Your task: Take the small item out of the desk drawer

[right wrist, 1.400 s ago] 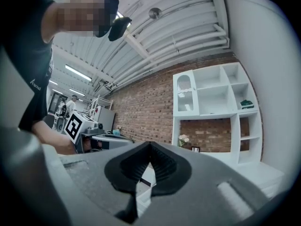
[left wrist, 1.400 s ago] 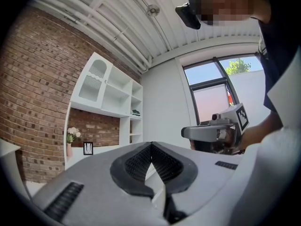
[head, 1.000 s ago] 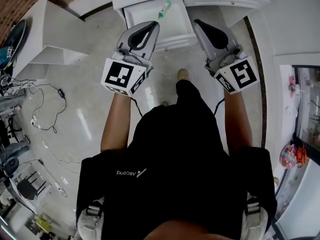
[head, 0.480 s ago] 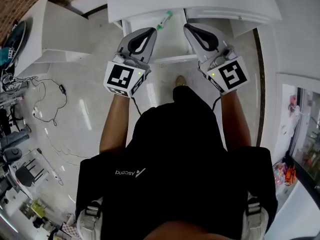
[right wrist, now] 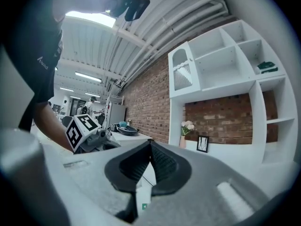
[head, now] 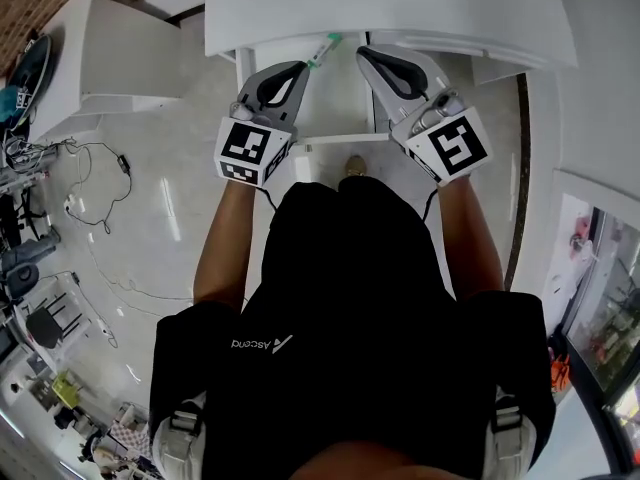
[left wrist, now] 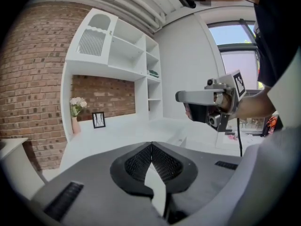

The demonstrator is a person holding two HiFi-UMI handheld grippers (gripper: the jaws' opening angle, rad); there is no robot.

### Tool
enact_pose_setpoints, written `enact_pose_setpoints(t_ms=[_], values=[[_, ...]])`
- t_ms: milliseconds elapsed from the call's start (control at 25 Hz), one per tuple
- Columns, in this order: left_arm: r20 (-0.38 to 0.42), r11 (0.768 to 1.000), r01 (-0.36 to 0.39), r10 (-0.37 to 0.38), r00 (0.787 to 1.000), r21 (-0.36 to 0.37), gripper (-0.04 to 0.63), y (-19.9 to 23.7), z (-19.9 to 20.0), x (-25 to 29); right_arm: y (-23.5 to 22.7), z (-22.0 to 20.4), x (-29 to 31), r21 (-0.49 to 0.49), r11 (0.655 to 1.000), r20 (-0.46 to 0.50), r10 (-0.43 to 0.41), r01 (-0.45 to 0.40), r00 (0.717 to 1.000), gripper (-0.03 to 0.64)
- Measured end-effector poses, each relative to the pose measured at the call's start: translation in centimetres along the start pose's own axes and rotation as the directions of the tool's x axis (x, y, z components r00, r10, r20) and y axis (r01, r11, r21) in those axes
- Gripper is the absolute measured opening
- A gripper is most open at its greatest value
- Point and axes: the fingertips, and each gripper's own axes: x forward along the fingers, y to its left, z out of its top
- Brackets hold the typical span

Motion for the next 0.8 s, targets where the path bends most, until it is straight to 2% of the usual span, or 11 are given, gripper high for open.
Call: enact_pose_setpoints(t_ms=[200,320,560,800], values=[[-0.104,1.0,-0.011,0.009,0.995,-0.02,-0.001,1.2,-3.0,1.9,-0.7,-1.0,1.0,0.026,1.0,-0.018,0.016,-0.016,1.0,0.002],[-0.176,1.0,-0.002,-0.002,0.984,-0.026,-0.001,2.1,-4.8,3.3,-1.6,-1.4,1.7,0.016,1.0,-0.003,0.014,-0.014,1.0,0.002],[-0.333,1.0,0.013,-0.011,0.943,0.003,0.0,4.0,-9.1,6.1,-3.0,-2.1,2.7,0.021,1.0,-0.014,-0.016,0.017,1.0,0.002],[-0.435,1.0,0.027,-0.022,0.9,0.006,0.012,5.7,-13.7,9.2,-4.5,-3.5,3.6,0.053,0.997,-0.07,-0.054,0.058,0.996,0.002]])
